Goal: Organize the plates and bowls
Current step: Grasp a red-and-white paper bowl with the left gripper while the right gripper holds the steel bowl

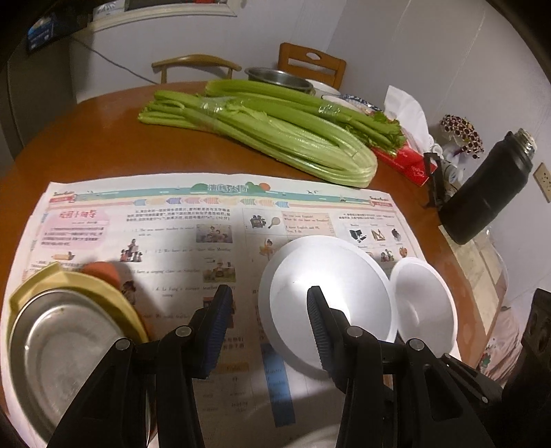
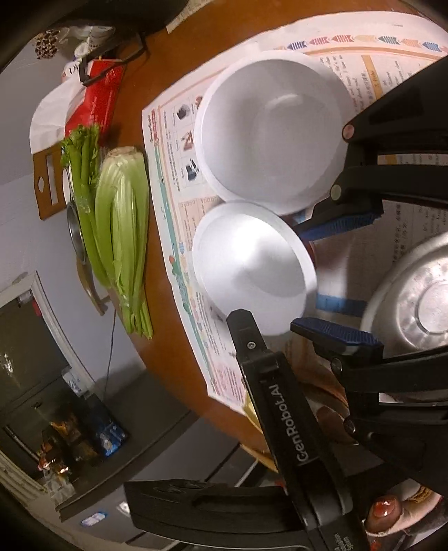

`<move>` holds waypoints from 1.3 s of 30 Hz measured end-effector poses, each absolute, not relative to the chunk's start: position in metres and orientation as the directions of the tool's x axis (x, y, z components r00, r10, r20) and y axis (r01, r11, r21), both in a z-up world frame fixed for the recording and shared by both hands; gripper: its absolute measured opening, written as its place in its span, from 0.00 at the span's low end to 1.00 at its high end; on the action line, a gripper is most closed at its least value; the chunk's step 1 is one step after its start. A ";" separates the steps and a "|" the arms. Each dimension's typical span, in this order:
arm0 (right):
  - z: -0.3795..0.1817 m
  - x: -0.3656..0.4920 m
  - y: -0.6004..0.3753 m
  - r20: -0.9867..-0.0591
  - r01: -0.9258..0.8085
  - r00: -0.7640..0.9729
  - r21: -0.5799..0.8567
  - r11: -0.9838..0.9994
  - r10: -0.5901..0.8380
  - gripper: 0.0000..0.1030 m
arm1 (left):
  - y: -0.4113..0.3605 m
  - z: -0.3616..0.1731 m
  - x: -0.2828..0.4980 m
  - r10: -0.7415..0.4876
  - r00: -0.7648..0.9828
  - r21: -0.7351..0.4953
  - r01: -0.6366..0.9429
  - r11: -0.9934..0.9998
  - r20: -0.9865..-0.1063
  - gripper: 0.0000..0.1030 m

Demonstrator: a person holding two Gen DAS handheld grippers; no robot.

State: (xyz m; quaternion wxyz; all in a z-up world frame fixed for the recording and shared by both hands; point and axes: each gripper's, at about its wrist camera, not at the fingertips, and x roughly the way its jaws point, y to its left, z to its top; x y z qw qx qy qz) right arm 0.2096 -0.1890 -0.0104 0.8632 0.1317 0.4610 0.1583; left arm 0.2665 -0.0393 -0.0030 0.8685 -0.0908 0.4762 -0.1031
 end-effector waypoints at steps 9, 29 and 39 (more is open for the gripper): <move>-0.017 0.223 -0.185 -0.764 -0.114 0.556 0.319 0.941 0.327 0.45 | -0.040 -0.029 0.279 -0.327 0.454 -0.315 0.105 0.943 -0.829 0.19; 0.015 0.190 -0.162 -0.705 -0.266 0.613 0.240 0.934 0.356 0.46 | -0.020 0.010 0.226 -0.312 0.551 -0.315 0.091 0.945 -0.774 0.18; 0.037 0.156 -0.158 -0.682 -0.307 0.633 0.213 0.927 0.367 0.46 | -0.016 0.030 0.187 -0.313 0.595 -0.325 0.090 0.941 -0.740 0.18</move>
